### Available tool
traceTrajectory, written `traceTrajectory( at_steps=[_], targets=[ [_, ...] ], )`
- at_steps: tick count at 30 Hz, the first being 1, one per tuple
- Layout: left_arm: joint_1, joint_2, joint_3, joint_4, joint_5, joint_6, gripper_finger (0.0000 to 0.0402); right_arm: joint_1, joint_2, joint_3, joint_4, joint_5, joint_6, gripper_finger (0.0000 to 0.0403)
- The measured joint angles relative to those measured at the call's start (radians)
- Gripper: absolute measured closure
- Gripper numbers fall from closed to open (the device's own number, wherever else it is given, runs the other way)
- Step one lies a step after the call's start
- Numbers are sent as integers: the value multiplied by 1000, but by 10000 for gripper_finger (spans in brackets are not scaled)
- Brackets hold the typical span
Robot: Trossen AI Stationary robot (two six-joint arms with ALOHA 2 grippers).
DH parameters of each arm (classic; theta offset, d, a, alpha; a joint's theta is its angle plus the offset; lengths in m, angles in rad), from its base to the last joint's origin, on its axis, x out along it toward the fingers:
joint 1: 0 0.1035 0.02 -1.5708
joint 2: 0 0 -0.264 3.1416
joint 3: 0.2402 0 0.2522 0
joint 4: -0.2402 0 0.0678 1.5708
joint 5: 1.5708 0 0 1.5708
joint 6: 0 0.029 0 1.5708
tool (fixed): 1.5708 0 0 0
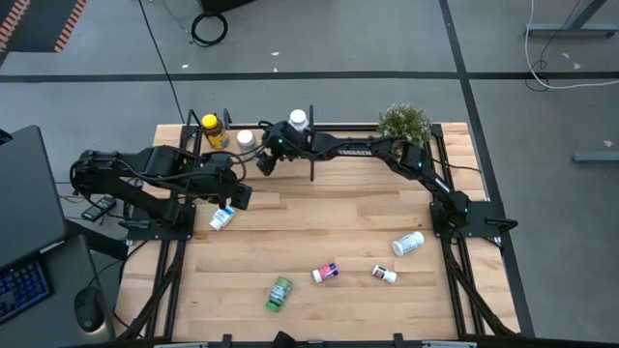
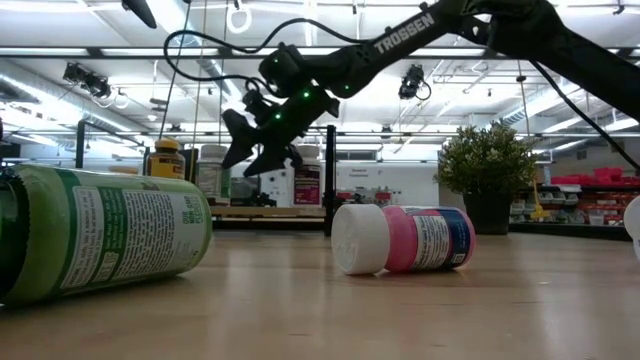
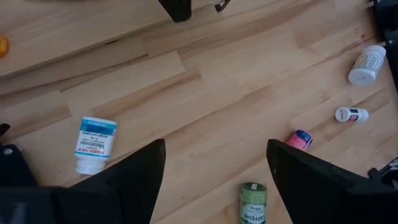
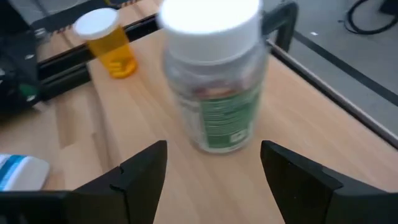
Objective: Pick and place medicine bottles onto shelf by color
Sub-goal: Put the blue medicine bottle on the shelf
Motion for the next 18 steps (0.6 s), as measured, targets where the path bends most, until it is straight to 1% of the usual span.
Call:
traceTrajectory(
  at_steps=[2,4,12,18],
  targets=[
    [0,0,0,0,0,0,116,7,0,0,4,-3,-4,142],
    [0,0,0,0,0,0,115,11,0,0,14,-3,-4,156],
    [0,0,0,0,0,0,116,13,0,0,95,-19,-5,249],
    [-2,0,0,0,0,0,116,11,0,0,133,-19,-5,296]
  ],
)
